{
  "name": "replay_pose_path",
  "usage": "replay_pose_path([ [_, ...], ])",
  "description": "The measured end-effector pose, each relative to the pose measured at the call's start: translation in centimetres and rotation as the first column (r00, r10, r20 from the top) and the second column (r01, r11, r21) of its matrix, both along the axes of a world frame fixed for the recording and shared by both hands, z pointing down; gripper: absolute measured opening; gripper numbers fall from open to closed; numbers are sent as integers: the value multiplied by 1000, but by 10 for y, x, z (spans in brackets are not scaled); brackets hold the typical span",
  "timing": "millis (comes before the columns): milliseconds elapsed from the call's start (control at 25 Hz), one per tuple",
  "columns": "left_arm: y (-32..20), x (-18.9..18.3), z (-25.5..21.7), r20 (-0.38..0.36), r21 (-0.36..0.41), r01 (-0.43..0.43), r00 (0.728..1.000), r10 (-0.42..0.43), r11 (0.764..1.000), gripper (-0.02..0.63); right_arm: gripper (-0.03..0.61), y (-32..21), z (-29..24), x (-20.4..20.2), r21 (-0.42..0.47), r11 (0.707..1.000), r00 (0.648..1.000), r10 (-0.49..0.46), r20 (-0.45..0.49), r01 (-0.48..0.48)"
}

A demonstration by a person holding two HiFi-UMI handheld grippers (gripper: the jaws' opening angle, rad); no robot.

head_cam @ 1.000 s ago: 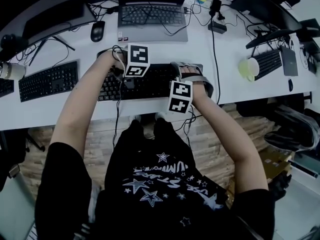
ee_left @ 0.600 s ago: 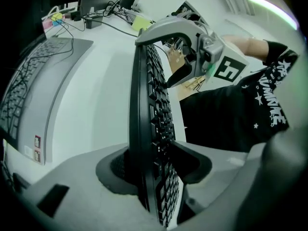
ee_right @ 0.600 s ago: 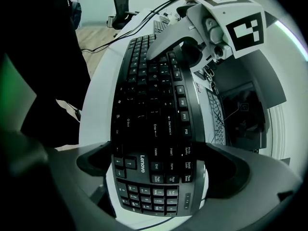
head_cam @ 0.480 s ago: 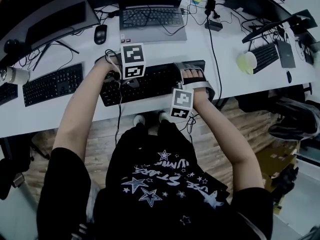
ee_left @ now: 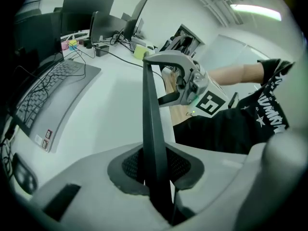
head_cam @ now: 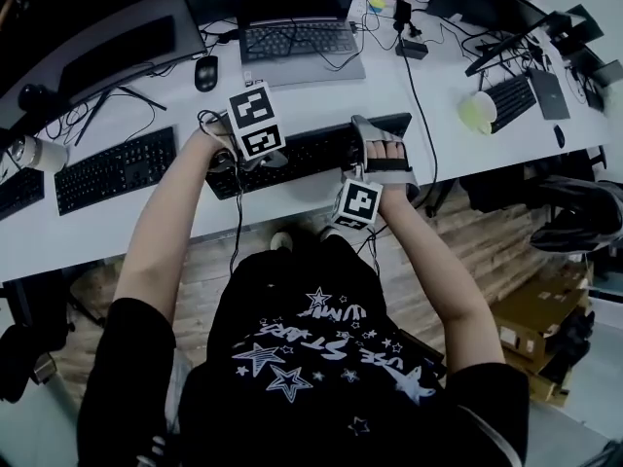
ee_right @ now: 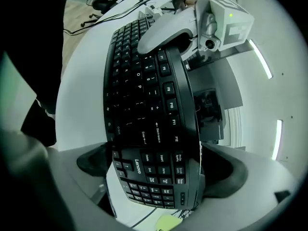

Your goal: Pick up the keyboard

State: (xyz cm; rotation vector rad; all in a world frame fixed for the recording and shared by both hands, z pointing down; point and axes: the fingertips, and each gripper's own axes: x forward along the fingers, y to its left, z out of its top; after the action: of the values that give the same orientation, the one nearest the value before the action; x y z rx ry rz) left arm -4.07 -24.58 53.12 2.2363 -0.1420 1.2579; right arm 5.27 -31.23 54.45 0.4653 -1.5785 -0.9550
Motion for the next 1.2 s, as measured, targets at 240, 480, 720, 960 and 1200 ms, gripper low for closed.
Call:
replay_pose_path([
  [240, 5, -4, -1, -15, 39, 17, 1000, -17, 999, 77, 572, 7, -3, -4, 24, 999, 999, 29, 17, -29],
  [480, 2, -9, -4, -4, 31, 125, 992, -125, 992, 77, 571, 3, -15, -1, 16, 996, 993, 82, 82, -84],
  [720, 0, -10, -12, -26, 0, 315, 949, -315, 949, 77, 572, 8, -29, 16, -12, 985, 965, 171, 200, -172],
  [960, 9, -1, -32, -152, -61, 461, 873, -464, 886, 77, 571, 27, -47, 41, -89, 954, 882, 299, 364, -286],
  [1200, 27, 11, -63, -301, -91, 584, 756, -582, 806, 77, 571, 66, -63, 66, -223, 910, 746, 415, 520, -351],
])
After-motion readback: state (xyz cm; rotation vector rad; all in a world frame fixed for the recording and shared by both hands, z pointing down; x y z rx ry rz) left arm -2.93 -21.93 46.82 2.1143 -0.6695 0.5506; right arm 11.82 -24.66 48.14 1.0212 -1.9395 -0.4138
